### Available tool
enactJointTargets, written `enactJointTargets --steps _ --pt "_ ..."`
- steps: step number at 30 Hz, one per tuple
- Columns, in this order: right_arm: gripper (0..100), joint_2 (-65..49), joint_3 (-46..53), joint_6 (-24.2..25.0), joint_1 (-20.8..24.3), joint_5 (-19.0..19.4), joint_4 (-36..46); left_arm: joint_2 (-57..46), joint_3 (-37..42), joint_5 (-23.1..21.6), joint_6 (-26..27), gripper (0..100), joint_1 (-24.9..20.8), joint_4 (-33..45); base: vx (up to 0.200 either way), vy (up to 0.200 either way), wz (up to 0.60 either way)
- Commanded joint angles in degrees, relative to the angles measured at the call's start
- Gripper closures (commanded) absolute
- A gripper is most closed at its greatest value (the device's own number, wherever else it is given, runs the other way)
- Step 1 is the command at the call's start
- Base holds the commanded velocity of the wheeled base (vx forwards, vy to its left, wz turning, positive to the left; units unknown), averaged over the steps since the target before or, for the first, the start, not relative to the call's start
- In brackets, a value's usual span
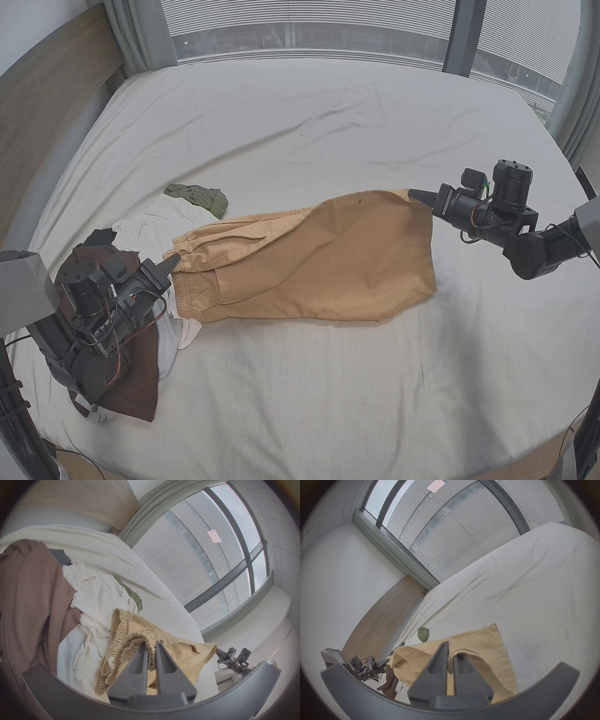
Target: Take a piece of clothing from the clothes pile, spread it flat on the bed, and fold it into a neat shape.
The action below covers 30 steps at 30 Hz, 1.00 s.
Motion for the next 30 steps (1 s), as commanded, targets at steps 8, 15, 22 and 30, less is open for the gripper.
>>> enactJointTargets --steps 8,15,22,30 --pt "100 5.18 -4.13 0.05 -0.02 -0.07 -0.29 3.06 -5.18 2.38 -0.46 100 -0.21 0.1 0.0 0.0 0.0" --pt "100 6.5 -6.42 -0.04 -0.45 -0.07 -0.11 3.59 -6.32 3.61 -0.46 100 0.49 0.19 0.0 0.0 0.0" --pt "100 7.55 -7.47 -0.04 -0.45 -0.16 0.24 3.67 -6.41 3.88 -0.46 100 0.84 0.19 0.0 0.0 0.0" --pt "100 7.9 -7.73 -0.13 -0.1 -0.25 0.06 3.59 -6.67 3.79 -0.37 100 0.93 0.19 0.0 0.0 0.0"
